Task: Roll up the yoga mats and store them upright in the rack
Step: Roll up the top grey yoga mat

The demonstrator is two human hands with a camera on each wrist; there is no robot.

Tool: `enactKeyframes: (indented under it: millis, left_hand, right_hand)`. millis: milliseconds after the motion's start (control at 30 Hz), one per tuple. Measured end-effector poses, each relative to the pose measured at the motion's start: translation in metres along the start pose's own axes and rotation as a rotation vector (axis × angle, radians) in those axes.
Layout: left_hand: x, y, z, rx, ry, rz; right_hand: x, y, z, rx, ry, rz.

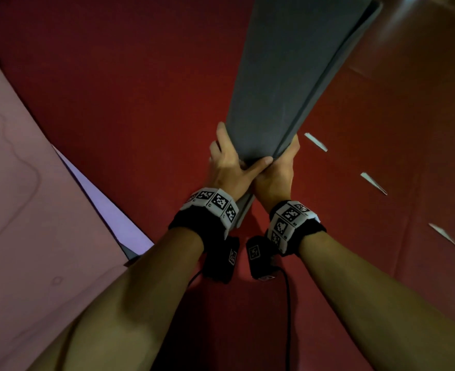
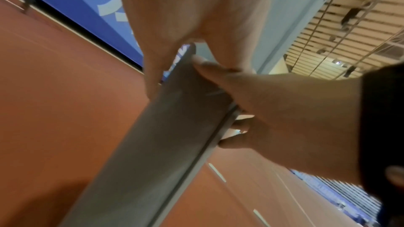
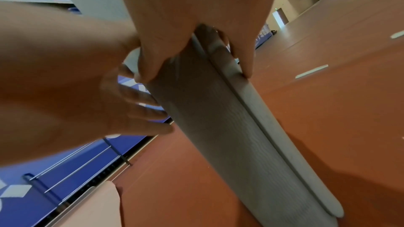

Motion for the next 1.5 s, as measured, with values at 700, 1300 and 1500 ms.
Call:
enactKeyframes:
  millis: [700, 1300, 1500]
  left_hand:
    - [-0.048, 0.005, -0.113, -0.005, -0.222, -0.005]
    - [-0.055, 0.012, -0.096, -0.146, -0.218, 0.082]
    - [-0.04, 0.023, -0.089, -0.109, -0.199, 0.081]
  right_hand:
    - [-0.056, 0.052, 0.057, -0.081, 0.16, -0.076]
    - [-0.068, 0.046, 0.047, 0.002, 0.004, -0.284]
    - [-0.063, 0.036, 0.053, 0.004, -0.009, -0.313]
Point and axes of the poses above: each hand's wrist, its own x-axis away from the middle knuckle, its own z-axis out of the back of the hand, y = z × x, the point moved 9 cm from there along -x, towards the middle knuckle, and after that the axes turned 2 degrees about x, right-handed, at the moved point
